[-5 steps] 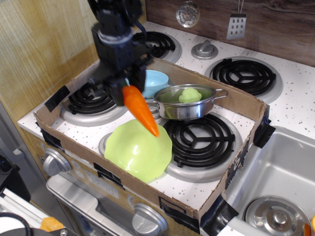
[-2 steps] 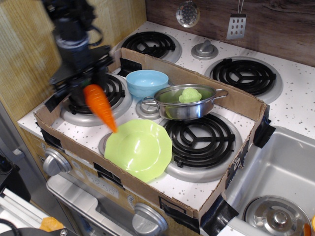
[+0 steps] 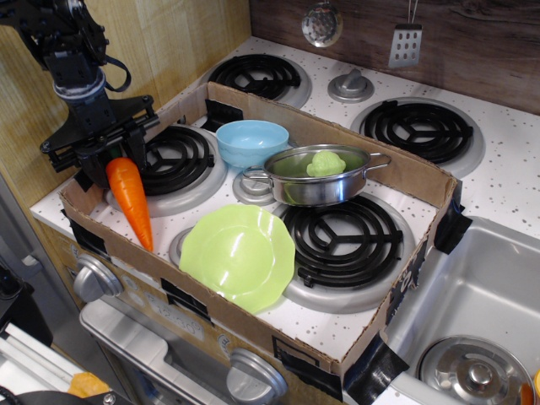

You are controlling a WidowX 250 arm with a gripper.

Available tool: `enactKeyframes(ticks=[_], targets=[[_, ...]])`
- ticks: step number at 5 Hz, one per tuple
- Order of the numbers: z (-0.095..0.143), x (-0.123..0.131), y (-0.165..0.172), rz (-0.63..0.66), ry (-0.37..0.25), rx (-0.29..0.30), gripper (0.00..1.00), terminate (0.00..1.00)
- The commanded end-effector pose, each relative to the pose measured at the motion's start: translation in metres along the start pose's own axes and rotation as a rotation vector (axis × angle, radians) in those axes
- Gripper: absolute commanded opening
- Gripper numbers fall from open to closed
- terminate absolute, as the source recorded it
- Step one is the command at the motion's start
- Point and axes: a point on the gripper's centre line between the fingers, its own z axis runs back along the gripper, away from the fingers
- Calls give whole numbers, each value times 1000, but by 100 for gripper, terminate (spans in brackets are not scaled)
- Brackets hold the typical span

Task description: Take carrot off plate

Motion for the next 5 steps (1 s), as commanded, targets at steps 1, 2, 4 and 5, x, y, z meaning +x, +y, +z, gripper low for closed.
enactKeyframes(ticks=[1, 2, 4, 5], targets=[[0, 17, -15, -144, -61, -31, 100, 0], [8, 14, -15, -172, -54, -21, 100, 0], [34, 18, -27, -228, -98, 68, 100, 0], [50, 22, -39, -249, -94, 115, 100, 100]])
